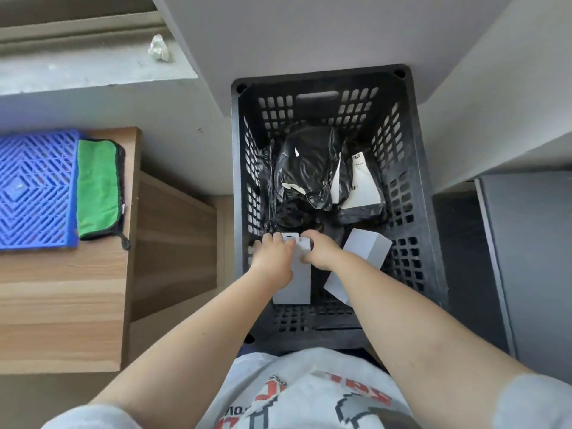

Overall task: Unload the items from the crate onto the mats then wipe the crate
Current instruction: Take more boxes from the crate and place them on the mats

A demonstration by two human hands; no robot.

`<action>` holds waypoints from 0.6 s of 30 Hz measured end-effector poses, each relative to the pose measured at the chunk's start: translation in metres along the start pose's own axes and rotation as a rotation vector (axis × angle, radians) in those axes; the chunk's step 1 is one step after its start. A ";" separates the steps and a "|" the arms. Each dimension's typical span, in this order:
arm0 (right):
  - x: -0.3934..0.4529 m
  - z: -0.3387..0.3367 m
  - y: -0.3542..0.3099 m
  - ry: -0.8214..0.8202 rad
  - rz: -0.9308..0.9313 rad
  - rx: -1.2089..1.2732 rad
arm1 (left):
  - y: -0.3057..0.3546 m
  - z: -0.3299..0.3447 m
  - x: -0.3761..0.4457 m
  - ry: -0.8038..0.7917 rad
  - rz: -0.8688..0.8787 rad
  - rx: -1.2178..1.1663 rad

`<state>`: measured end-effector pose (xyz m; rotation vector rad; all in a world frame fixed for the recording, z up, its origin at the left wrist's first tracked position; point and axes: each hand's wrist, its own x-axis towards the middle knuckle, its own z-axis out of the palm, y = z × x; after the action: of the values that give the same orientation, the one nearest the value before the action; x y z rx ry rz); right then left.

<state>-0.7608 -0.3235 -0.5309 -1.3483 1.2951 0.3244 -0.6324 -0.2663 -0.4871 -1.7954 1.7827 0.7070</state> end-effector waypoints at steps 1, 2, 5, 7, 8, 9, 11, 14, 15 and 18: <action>0.001 -0.001 0.002 -0.026 -0.008 0.028 | -0.003 -0.001 0.001 0.006 -0.009 -0.044; 0.000 -0.004 0.004 -0.043 -0.020 0.055 | -0.006 -0.002 0.001 0.018 -0.017 -0.094; -0.009 -0.023 0.010 -0.037 -0.056 0.159 | -0.012 -0.006 -0.004 0.071 -0.026 -0.276; -0.020 -0.042 0.010 -0.013 -0.092 0.220 | -0.013 -0.011 -0.009 0.115 -0.010 -0.407; -0.027 -0.054 0.007 -0.003 -0.111 0.245 | -0.012 -0.017 -0.012 0.145 0.010 -0.471; -0.033 -0.065 0.004 0.005 -0.135 0.274 | -0.012 -0.024 -0.014 0.175 0.035 -0.537; -0.047 -0.087 -0.006 0.013 -0.196 0.335 | -0.011 -0.043 -0.017 0.244 0.081 -0.676; -0.070 -0.117 -0.023 0.042 -0.287 0.389 | -0.009 -0.071 -0.025 0.359 0.123 -0.853; -0.077 -0.126 -0.028 0.054 -0.313 0.397 | -0.007 -0.081 -0.028 0.399 0.133 -0.890; -0.099 -0.152 -0.043 0.062 -0.401 0.430 | -0.002 -0.107 -0.038 0.472 0.156 -1.023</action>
<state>-0.8347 -0.4147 -0.3860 -1.2137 1.0363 -0.2626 -0.6294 -0.3111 -0.3827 -2.6459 2.0433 1.5656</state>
